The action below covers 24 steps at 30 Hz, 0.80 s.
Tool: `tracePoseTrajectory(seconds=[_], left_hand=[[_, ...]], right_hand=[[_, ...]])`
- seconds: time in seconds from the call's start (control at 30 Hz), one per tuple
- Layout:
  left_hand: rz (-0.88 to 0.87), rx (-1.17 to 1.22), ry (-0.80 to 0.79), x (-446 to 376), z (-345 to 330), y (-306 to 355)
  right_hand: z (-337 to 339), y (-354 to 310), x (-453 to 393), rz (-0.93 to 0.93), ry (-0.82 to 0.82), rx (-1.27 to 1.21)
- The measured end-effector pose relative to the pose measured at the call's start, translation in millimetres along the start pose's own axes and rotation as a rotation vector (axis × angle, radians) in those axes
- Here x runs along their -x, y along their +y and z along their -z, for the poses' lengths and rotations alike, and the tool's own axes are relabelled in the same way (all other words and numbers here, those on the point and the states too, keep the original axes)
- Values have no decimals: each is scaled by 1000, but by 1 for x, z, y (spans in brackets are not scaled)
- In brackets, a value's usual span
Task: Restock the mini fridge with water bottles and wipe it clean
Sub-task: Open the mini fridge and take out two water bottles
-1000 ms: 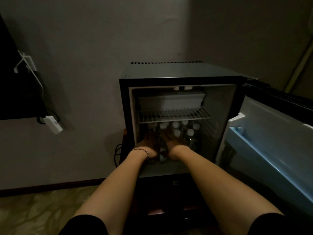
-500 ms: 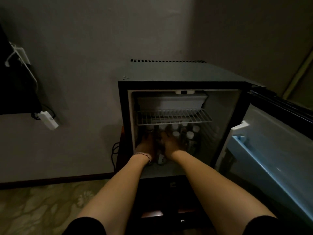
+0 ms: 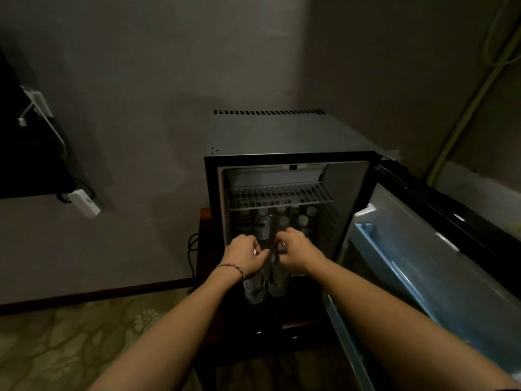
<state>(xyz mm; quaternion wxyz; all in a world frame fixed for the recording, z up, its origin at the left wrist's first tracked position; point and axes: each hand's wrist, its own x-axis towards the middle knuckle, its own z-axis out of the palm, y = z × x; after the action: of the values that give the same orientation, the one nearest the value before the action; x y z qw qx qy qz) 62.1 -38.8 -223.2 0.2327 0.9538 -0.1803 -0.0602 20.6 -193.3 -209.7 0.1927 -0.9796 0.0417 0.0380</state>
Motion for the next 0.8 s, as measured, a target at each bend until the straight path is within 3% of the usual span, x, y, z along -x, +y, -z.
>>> tracePoseTrajectory(seconds=[0.43, 0.6, 0.8], left_hand=[[-188, -128, 188, 104, 82, 105], [-145, -122, 312, 165, 91, 154], [-108, -96, 324, 238, 76, 201]], right_hand=[[116, -17, 119, 164, 196, 5], [139, -3, 189, 275, 212, -22], [151, 22, 266, 314, 173, -29]])
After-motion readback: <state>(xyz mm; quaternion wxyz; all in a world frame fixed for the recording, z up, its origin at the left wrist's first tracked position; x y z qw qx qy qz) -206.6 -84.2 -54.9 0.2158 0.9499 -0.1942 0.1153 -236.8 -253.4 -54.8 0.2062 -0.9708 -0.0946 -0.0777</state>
